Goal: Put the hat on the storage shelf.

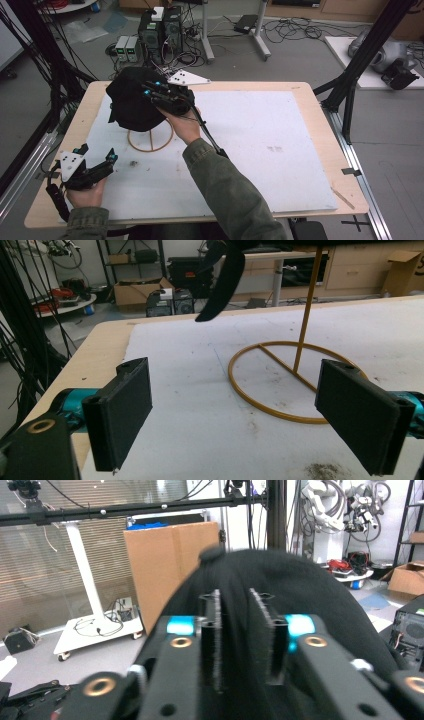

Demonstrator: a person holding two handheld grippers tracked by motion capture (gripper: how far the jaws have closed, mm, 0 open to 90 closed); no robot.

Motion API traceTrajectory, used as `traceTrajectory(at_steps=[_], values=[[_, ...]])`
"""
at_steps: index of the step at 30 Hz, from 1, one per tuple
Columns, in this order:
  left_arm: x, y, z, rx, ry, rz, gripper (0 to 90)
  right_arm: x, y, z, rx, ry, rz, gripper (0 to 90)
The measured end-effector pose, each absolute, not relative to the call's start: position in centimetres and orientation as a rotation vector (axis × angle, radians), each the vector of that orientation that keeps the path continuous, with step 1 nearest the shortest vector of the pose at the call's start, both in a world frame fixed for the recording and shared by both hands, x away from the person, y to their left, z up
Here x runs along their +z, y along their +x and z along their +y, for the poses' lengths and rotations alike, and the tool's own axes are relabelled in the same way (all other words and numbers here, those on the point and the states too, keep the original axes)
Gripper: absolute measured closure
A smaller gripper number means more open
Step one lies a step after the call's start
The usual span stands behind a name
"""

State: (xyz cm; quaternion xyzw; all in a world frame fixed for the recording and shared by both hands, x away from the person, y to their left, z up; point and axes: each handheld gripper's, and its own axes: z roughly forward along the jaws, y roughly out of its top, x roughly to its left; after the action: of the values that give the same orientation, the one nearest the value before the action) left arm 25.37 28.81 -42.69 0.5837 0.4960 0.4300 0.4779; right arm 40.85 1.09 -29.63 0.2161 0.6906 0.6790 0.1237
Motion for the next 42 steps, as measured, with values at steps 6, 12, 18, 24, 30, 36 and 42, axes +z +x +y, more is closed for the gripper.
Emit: traceTrajectory(at_steps=[6,12,18,24,30,36,42], values=[[-42.7,25.4,28.8,1.045,1.43,1.215,15.4,-29.7,41.0,1.0,1.965,0.636,2.012,61.3],[-42.7,25.4,28.8,1.046,1.429,1.215,15.4,-29.6,41.1,0.7,1.981,0.658,1.992,43.4],[-42.7,25.4,28.8,1.046,1.428,1.215,15.4,-29.3,41.2,0.0,1.942,0.668,1.962,28.3],[-42.7,25.4,28.8,1.047,1.427,1.214,15.4,-29.3,41.2,-0.9,1.816,0.708,1.9,17.2],[-42.7,25.4,28.8,1.049,1.429,1.211,15.4,-29.4,41.4,-2.4,1.776,0.744,1.881,12.9],[-42.7,25.4,28.8,1.05,1.435,1.212,15.4,-30.0,41.3,-4.3,1.74,0.746,1.882,12.1],[-42.7,25.4,28.8,1.047,1.433,1.214,15.4,-30.5,41.2,-6.7,1.695,0.782,1.869,12.1]])
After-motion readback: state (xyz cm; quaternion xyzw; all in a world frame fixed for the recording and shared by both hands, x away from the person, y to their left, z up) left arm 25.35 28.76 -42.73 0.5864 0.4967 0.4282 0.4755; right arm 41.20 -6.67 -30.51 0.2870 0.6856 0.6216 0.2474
